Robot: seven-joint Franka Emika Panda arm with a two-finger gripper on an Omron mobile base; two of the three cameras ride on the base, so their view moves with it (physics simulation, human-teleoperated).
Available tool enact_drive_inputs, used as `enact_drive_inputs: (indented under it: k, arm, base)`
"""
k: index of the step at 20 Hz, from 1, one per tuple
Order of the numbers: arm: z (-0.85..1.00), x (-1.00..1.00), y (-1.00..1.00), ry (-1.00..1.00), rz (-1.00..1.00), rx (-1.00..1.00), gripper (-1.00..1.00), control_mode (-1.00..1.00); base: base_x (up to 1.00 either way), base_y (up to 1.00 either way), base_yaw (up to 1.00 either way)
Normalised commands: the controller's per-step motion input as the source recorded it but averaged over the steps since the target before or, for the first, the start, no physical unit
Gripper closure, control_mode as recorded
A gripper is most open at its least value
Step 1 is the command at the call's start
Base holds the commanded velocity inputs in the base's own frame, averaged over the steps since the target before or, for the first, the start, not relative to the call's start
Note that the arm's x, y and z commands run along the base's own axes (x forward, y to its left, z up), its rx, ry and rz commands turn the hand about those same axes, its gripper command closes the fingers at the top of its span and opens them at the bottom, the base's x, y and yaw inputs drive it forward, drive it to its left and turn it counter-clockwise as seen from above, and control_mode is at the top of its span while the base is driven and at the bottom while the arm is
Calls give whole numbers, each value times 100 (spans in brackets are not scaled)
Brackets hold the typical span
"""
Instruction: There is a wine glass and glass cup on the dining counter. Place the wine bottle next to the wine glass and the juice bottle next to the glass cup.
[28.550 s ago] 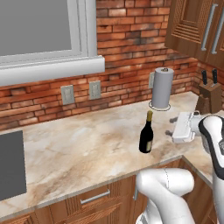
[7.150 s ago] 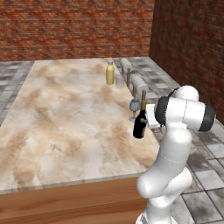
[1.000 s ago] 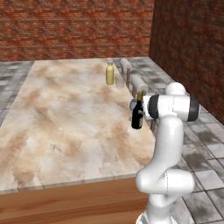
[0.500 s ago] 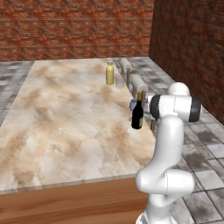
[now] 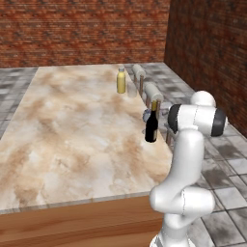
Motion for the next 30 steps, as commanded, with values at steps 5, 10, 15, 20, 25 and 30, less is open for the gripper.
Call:
enact_drive_inputs:
  k: [5,10,15,20,25,30]
  arm:
    - [32,-43,0,4,-5,-1,-100,-100]
    - [35,-46,0,9,-19,-5,-100,-100]
    - [31,-42,3,22,-18,-13,-100,-100]
    - [33,-38,4,33,-10,-24,-100,-100]
    - [29,-49,7,27,-9,-16,-100,-100]
    - [24,-52,16,24,-16,-5,-100,-100]
  base:
    - [0,0,0]
    - [0,0,0]
    - [0,0,0]
    - [0,0,0]
    - [0,0,0]
    - [0,0,0]
